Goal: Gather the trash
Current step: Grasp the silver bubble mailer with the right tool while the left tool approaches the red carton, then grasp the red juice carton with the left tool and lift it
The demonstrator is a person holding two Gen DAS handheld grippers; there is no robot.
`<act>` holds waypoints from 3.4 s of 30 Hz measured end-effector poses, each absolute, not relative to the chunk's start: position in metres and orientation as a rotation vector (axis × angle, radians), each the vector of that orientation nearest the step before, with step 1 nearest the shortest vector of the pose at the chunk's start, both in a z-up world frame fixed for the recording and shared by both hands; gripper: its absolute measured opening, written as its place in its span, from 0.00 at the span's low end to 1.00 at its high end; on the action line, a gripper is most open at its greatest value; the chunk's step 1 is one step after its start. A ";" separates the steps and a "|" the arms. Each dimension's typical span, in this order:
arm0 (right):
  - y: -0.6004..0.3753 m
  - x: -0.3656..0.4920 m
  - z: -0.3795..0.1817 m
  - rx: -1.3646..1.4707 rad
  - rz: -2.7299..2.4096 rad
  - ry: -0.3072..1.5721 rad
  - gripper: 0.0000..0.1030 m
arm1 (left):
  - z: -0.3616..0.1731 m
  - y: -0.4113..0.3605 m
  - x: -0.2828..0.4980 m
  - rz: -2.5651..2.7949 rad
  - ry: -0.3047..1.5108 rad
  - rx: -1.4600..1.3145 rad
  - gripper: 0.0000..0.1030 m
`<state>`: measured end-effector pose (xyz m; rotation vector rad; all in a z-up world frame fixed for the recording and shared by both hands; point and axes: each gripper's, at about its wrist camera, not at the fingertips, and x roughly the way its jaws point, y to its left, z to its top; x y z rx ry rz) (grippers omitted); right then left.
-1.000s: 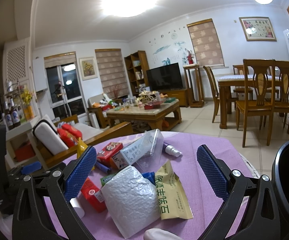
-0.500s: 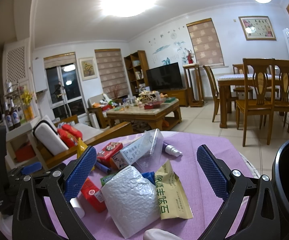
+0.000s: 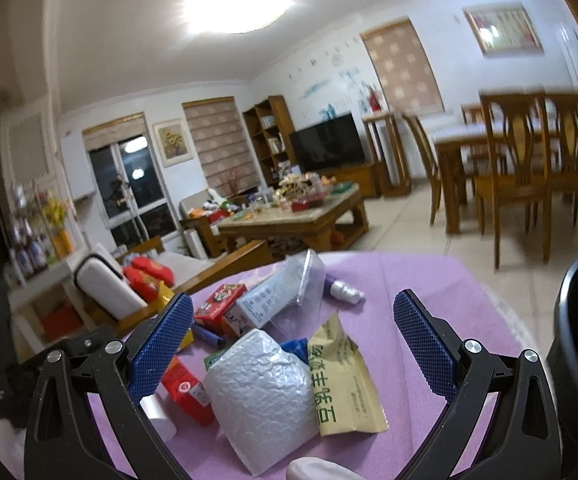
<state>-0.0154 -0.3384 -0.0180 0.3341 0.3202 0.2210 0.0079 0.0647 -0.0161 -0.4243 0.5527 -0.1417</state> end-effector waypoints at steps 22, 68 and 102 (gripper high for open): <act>-0.263 0.013 -0.043 -0.163 0.458 0.718 0.96 | -0.026 -0.025 0.042 -0.355 0.795 0.102 0.95; -0.333 -0.029 -0.043 0.334 0.563 0.752 0.59 | -0.033 -0.052 0.042 -0.453 0.846 0.068 0.95; -0.361 -0.053 -0.041 0.391 0.494 0.720 0.61 | -0.049 -0.111 0.042 -0.436 0.906 0.031 0.94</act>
